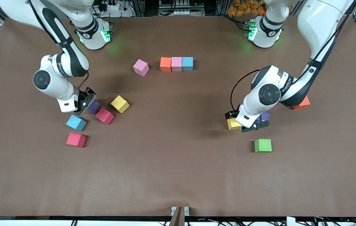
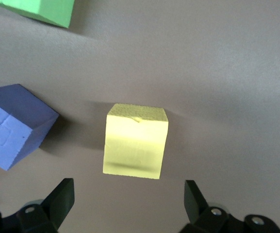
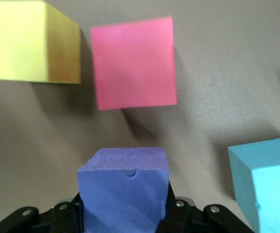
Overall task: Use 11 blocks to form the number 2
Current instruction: 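Grasp the yellow cube with the left gripper while the right gripper lifts blue, then carry the blue cube toward the cube row while the left gripper lifts yellow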
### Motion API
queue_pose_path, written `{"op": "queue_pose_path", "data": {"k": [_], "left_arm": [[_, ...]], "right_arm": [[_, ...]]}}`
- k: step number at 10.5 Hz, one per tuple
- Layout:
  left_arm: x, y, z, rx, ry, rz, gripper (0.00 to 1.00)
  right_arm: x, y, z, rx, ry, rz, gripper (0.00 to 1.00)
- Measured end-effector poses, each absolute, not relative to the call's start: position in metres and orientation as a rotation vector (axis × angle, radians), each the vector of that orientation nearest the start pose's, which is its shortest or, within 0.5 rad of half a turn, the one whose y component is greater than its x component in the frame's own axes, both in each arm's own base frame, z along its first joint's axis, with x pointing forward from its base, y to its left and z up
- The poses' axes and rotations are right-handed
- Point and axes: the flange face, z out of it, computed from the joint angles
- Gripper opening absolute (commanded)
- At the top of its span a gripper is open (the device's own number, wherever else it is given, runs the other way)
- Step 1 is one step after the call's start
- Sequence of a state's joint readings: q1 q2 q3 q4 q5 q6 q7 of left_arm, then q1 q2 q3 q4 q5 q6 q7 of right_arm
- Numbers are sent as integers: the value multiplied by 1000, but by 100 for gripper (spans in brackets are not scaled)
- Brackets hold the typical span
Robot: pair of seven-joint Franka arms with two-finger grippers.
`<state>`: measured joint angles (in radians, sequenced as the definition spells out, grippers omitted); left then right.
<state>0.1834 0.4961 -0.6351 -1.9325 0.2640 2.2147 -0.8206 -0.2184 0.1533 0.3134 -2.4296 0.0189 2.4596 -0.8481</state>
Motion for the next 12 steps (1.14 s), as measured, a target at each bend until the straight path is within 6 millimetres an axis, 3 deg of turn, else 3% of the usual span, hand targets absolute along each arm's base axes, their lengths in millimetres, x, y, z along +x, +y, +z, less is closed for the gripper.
{"op": "queue_pose_path", "data": {"k": [2, 4, 5, 9, 12], "left_arm": [[561, -241, 253, -3108, -332, 202, 100], [565, -242, 241, -3112, -327, 223, 100], [569, -243, 238, -3119, -333, 230, 100], [572, -249, 229, -3130, -321, 250, 100], [572, -249, 228, -3133, -288, 252, 100]], "right_arm": [[475, 89, 290, -2796, -1283, 174, 40], [463, 154, 328, -2856, -1135, 155, 40], [453, 185, 333, -2847, -1042, 144, 40], [428, 270, 338, -2826, -701, 143, 40], [408, 356, 338, -2837, -484, 144, 36]]}}
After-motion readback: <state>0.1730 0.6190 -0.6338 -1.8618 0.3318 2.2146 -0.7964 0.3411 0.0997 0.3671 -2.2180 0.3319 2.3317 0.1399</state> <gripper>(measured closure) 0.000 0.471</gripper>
